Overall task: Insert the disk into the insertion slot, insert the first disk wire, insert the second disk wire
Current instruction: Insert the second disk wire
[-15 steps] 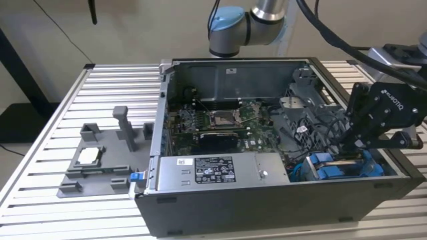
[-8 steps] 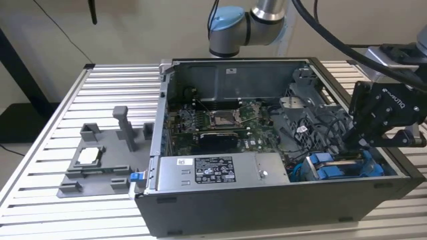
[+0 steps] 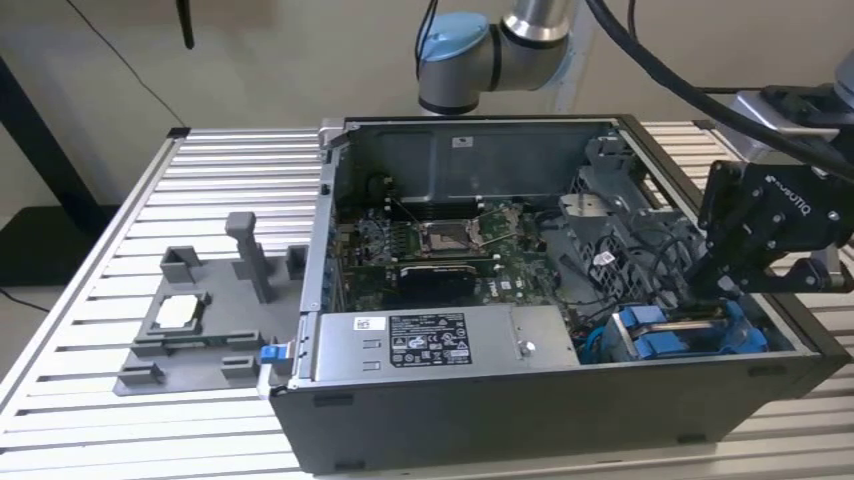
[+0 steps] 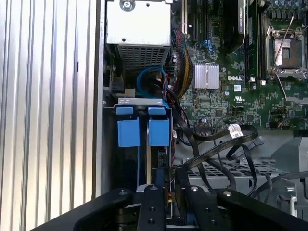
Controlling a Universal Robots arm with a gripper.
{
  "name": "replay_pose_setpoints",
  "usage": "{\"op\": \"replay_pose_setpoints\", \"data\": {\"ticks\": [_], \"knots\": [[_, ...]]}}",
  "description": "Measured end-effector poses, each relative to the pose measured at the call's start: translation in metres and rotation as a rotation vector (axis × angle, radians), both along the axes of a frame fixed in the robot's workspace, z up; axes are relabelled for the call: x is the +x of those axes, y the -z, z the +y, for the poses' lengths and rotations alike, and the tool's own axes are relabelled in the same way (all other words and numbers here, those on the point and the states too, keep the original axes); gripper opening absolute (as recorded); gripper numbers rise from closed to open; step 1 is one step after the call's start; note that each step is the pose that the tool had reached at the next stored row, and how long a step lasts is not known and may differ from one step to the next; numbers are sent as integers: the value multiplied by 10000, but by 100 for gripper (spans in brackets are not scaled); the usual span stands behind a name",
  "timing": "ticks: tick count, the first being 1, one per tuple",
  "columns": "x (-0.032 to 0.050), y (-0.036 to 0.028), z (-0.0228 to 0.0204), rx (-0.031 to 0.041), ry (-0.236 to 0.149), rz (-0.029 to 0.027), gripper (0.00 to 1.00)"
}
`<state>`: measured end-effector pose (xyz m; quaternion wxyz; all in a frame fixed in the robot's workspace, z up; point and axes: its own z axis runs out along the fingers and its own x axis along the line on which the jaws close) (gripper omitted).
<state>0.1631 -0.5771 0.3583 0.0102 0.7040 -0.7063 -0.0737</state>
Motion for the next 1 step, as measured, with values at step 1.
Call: {"op": "replay_pose_setpoints", "data": {"ticks": [1], "knots": [[0, 0, 0, 0, 0, 0, 24]]}}
